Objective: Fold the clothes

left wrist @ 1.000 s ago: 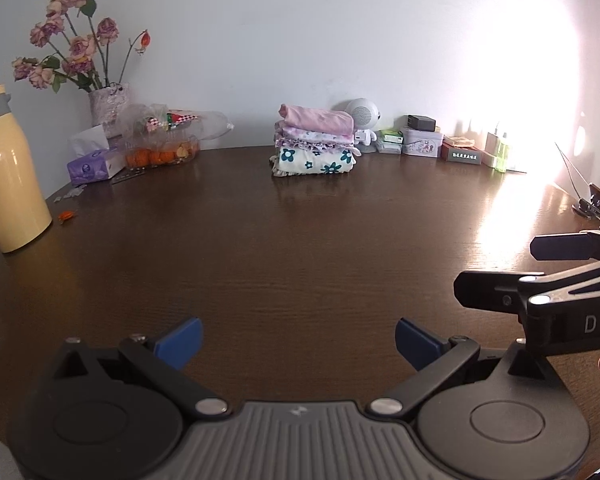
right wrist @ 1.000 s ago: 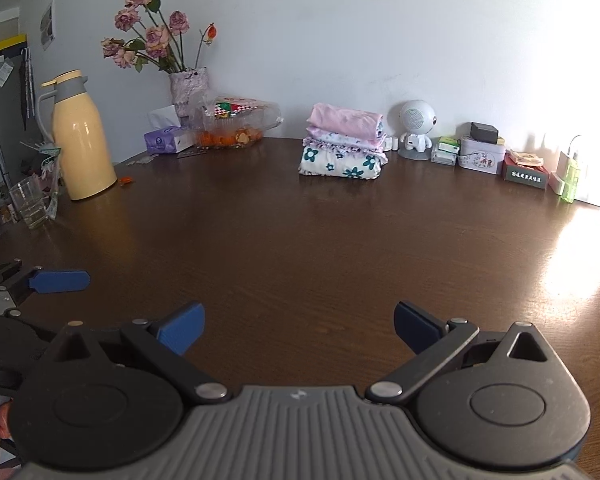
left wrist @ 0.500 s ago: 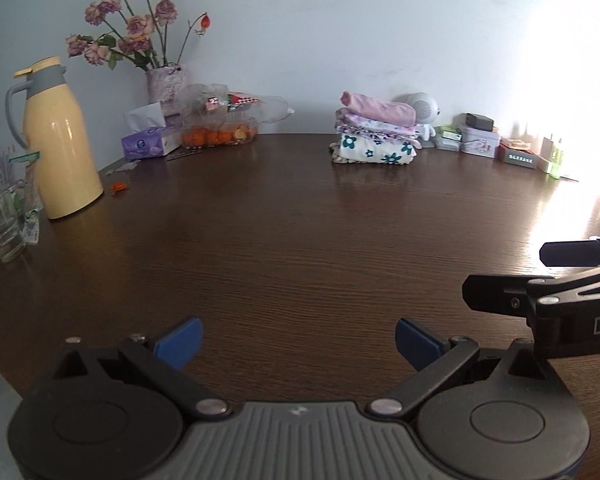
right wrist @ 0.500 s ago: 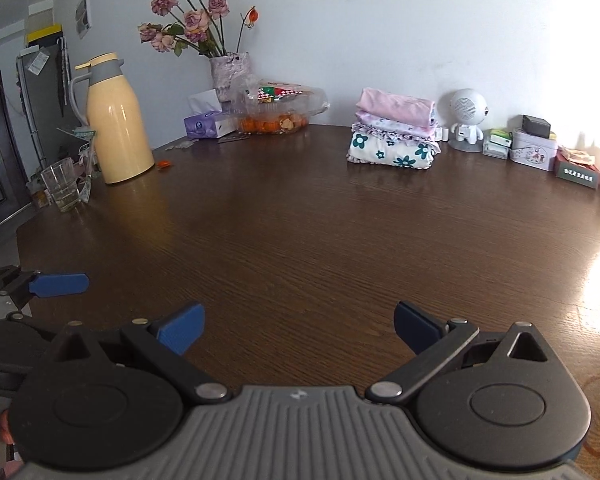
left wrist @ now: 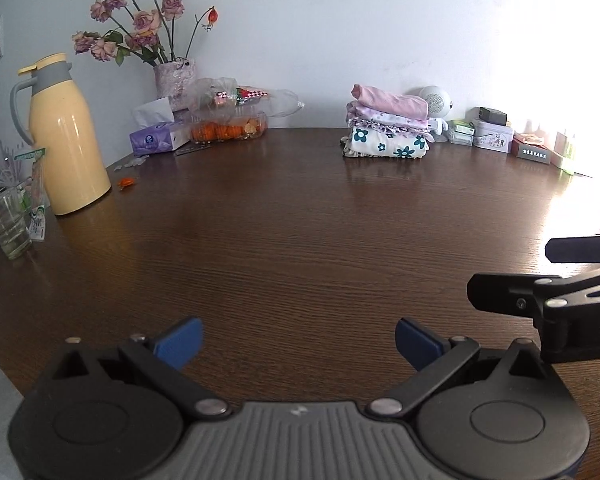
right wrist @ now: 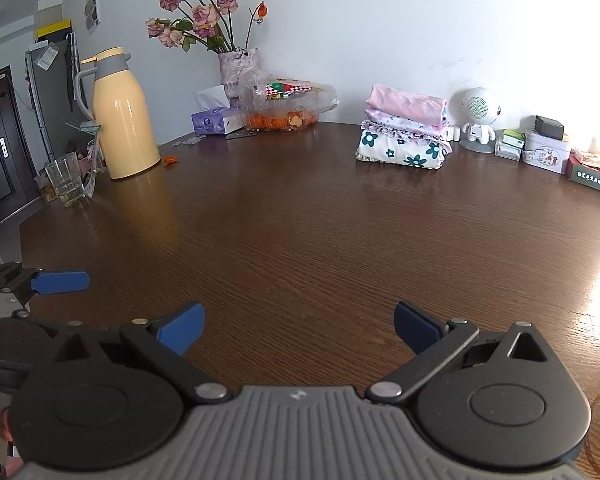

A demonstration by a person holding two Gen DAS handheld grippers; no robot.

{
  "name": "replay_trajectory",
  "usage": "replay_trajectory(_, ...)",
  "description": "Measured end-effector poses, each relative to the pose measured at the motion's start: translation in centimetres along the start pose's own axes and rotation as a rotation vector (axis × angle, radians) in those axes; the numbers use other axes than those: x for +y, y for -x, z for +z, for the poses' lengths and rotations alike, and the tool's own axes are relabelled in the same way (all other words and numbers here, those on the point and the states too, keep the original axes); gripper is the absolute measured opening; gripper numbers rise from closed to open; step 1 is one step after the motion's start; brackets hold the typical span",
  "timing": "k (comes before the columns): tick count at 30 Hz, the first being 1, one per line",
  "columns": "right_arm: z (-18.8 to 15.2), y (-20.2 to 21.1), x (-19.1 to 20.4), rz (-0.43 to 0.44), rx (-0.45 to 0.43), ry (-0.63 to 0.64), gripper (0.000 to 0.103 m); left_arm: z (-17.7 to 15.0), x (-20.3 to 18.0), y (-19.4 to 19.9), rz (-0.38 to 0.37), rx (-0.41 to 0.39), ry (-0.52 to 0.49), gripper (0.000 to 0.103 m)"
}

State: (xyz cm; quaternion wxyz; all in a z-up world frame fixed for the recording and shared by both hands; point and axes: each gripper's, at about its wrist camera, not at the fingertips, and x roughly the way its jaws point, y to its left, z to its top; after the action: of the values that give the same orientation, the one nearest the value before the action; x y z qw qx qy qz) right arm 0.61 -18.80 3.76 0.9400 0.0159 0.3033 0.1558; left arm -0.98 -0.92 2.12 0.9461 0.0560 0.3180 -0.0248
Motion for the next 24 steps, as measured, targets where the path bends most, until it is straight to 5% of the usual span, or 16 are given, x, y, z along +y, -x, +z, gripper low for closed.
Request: replay_trajectory(24,-0.02,-0.29,0.15,0.002,0.009,-0.001,0.103,0.01,-0.08,-0.42,0.003,0.004,-0.008,0.103)
